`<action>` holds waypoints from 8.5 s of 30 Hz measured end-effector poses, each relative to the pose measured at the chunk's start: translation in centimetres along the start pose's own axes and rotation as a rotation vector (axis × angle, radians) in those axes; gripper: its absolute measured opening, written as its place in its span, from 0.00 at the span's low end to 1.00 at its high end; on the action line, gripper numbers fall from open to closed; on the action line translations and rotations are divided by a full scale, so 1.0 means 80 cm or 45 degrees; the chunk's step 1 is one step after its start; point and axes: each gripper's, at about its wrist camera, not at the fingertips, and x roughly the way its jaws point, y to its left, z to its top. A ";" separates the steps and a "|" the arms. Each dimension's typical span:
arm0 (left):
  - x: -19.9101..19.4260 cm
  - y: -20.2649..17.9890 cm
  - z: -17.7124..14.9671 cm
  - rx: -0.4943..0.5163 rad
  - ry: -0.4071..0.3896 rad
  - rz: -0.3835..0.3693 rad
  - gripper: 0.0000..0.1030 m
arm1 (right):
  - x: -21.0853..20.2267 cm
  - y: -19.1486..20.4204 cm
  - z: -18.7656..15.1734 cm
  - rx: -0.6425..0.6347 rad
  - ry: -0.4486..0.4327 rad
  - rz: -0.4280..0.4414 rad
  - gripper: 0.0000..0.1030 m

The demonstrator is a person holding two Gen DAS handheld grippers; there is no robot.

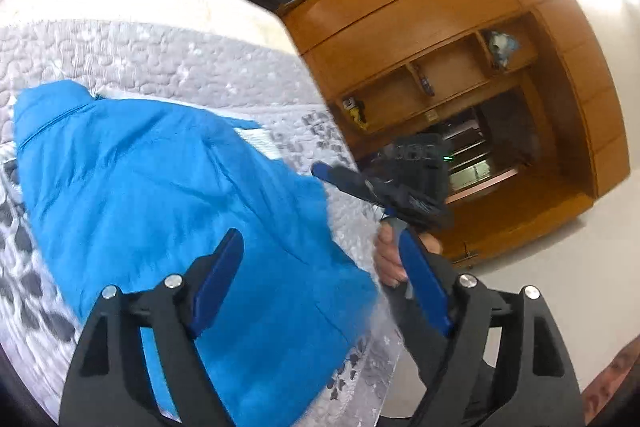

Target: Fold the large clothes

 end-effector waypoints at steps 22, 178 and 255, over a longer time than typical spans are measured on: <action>0.044 -0.022 -0.105 0.241 0.117 0.112 0.61 | 0.003 0.028 -0.132 -0.182 0.137 -0.169 0.08; -0.159 0.049 -0.261 -0.348 -0.255 -0.157 0.87 | 0.194 0.218 -0.207 -0.252 0.260 -0.127 0.03; -0.176 -0.243 -0.694 0.048 -0.698 1.246 0.97 | -0.037 0.447 -0.595 -0.614 -0.273 -0.967 0.96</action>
